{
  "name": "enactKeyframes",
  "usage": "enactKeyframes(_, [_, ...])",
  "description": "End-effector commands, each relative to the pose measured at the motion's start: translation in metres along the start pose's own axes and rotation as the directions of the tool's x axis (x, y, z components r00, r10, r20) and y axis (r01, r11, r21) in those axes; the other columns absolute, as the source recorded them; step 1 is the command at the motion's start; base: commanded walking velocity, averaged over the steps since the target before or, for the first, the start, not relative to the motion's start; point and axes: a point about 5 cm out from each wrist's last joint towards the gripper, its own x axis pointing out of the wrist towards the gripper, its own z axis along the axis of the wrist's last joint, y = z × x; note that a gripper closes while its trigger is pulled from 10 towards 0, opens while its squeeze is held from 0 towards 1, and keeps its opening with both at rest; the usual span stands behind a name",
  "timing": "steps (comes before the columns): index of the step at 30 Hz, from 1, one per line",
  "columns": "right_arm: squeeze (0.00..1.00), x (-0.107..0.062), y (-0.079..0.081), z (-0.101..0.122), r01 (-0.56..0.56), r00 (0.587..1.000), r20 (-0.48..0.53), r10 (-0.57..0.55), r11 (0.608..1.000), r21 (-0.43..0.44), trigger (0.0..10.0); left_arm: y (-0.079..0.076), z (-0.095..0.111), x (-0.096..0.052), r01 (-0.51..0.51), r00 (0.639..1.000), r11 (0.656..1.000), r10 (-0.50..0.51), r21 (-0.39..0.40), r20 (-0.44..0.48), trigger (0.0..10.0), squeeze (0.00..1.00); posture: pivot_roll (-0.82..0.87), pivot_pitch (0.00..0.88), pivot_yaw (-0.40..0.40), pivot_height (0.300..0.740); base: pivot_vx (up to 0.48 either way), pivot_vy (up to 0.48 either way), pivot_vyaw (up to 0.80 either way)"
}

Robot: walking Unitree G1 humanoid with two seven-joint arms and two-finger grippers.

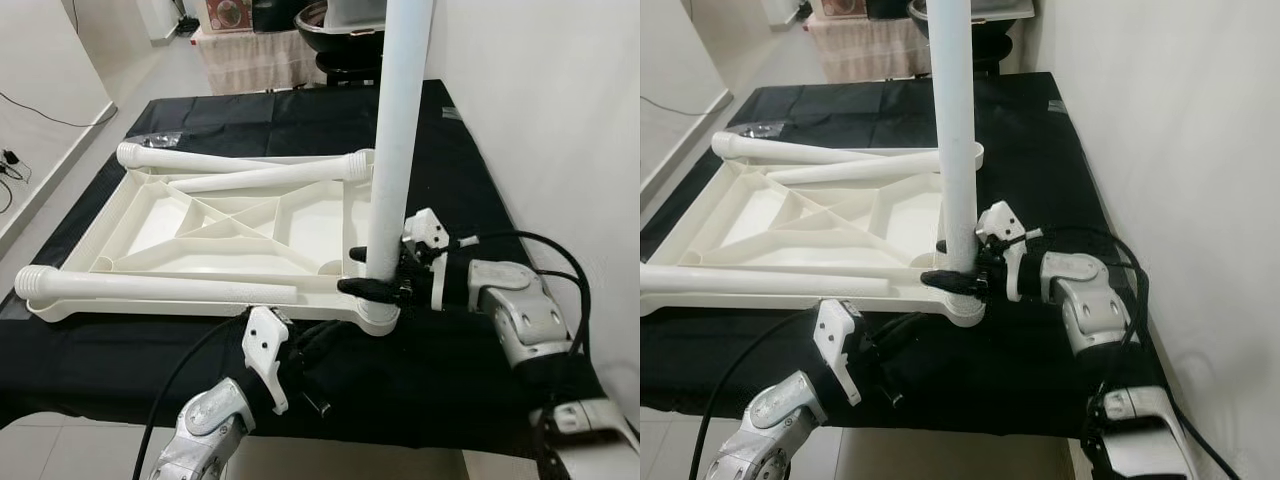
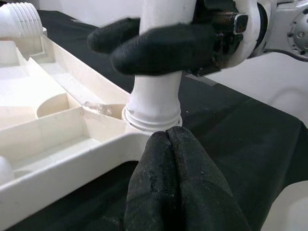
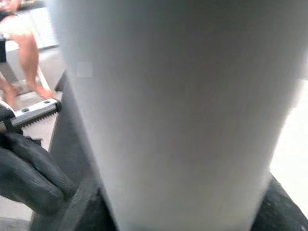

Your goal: Building children table

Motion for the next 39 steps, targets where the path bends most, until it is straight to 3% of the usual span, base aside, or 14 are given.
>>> enactKeyframes(1, [0.0, 0.005, 0.001, -0.003, -0.043, 0.999, 0.004, 0.043, 0.999, 0.025, 0.0, -0.003, 0.0, -0.003, 0.011, 1.0, 1.0, -0.011, 0.001, -0.012, 10.0, 0.0, 0.06, 0.169, 0.046, 0.74, 0.0, 0.0, 0.0])
enactKeyframes(13, [0.0, -0.01, -0.003, -0.012, 0.081, 0.996, 0.028, -0.082, 0.996, 0.028, 0.0, -0.005, 0.001, -0.005, 0.018, 1.0, 1.0, -0.018, -0.002, -0.018, 10.0, 0.0, 0.05, 0.185, 0.055, 0.74, 0.0, 0.0, 0.0])
enactKeyframes(14, [0.0, -0.013, 0.003, -0.023, 0.361, 0.932, 0.019, -0.363, 0.93, 0.074, 0.0, -0.005, 0.002, -0.007, 0.017, 1.0, 1.0, -0.017, -0.003, -0.019, 10.0, 0.0, 0.04, 0.195, 0.042, 0.74, 0.0, 0.0, 0.0])
enactKeyframes(17, [0.0, -0.015, 0.007, -0.028, 0.495, 0.867, 0.004, -0.499, 0.861, 0.112, 0.0, -0.005, 0.002, -0.008, 0.016, 1.0, 1.0, -0.016, -0.003, -0.019, 10.0, 0.0, 0.04, 0.195, 0.042, 0.74, 0.0, 0.0, 0.0])
enactKeyframes(19, [0.0, -0.028, 0.033, -0.048, 0.866, 0.499, -0.153, -0.853, 0.484, 0.124, 0.0, -0.003, 0.003, -0.009, 0.015, 1.0, 1.0, -0.015, -0.003, -0.02, 10.0, 0.0, 0.03, 0.203, 0.048, 0.74, 0.0, 0.0, 0.0])
enactKeyframes(23, [0.0, -0.017, 0.051, -0.05, 0.866, 0.501, -0.158, -0.851, 0.495, 0.076, 0.0, -0.002, 0.003, -0.01, 0.015, 1.0, 1.0, -0.015, -0.004, -0.021, 10.0, 0.0, 0.01, 0.195, 0.079, 0.74, 0.0, 0.0, 0.0])
enactKeyframes(24, [0.0, -0.004, 0.062, -0.051, 0.838, 0.544, -0.151, -0.825, 0.543, 0.055, 0.0, -0.002, 0.002, -0.009, 0.019, 1.0, 1.0, -0.019, -0.004, -0.025, 10.0, 0.0, 0.0, 0.183, 0.084, 0.74, 0.0, 0.0, 0.0])
enactKeyframes(25, [0.0, 0.016, 0.066, -0.05, 0.748, 0.661, -0.12, -0.74, 0.663, 0.036, 0.0, 0.0, 0.0, -0.007, 0.029, 0.999, 1.0, -0.029, -0.01, -0.034, 10.0, 0.0, 0.02, 0.177, 0.067, 0.74, 0.0, 0.0, 0.0])
enactKeyframes(30, [0.0, 0.025, 0.058, -0.045, 0.736, 0.676, -0.106, -0.729, 0.674, 0.057, 0.0, 0.001, 0.0, -0.007, 0.025, 0.999, 1.0, -0.025, -0.004, -0.038, 10.0, 0.0, 0.03, 0.163, 0.062, 0.74, 0.0, 0.0, 0.0])
enactKeyframes(31, [0.0, 0.027, 0.058, -0.041, 0.746, 0.665, -0.113, -0.738, 0.664, 0.053, 10.0, 0.002, 0.0, -0.008, 0.003, 0.999, 1.0, -0.003, 0.003, -0.033, 10.0, 0.0, 0.03, 0.159, 0.057, 0.74, 0.0, 0.0, 0.0])
enactKeyframes(36, [0.0, 0.029, 0.06, -0.036, 0.753, 0.658, -0.117, -0.744, 0.655, 0.07, 10.0, 0.003, 0.0, -0.008, -0.012, 1.0, 1.0, 0.012, 0.007, -0.029, 10.0, 0.0, 0.03, 0.159, 0.057, 0.74, 0.0, 0.0, 0.0])
enactKeyframes(37, [1.0, 0.031, 0.058, -0.024, 0.636, 0.769, -0.033, -0.638, 0.76, 0.133, 10.0, 0.002, 0.0, -0.007, -0.006, 1.0, 1.0, 0.006, 0.002, -0.03, 10.0, 0.0, 0.03, 0.15, 0.057, 0.74, 0.0, 0.0, 0.0])
enactKeyframes(38, [1.0, 0.032, 0.059, -0.012, 0.506, 0.853, 0.054, -0.52, 0.847, 0.163, 10.0, 0.002, -0.001, -0.007, 0.0, 1.0, 1.0, 0.0, -0.003, -0.031, 10.0, 0.0, 0.03, 0.15, 0.057, 0.74, 0.0, 0.0, 0.0])
enactKeyframes(39, [1.0, 0.032, 0.059, -0.012, 0.506, 0.853, 0.054, -0.52, 0.847, 0.163, 10.0, 0.002, -0.001, -0.007, 0.0, 1.0, 1.0, 0.0, -0.003, -0.031, 10.0, 0.0, 0.03, 0.15, 0.057, 0.74, 0.0, 0.0, 0.0])
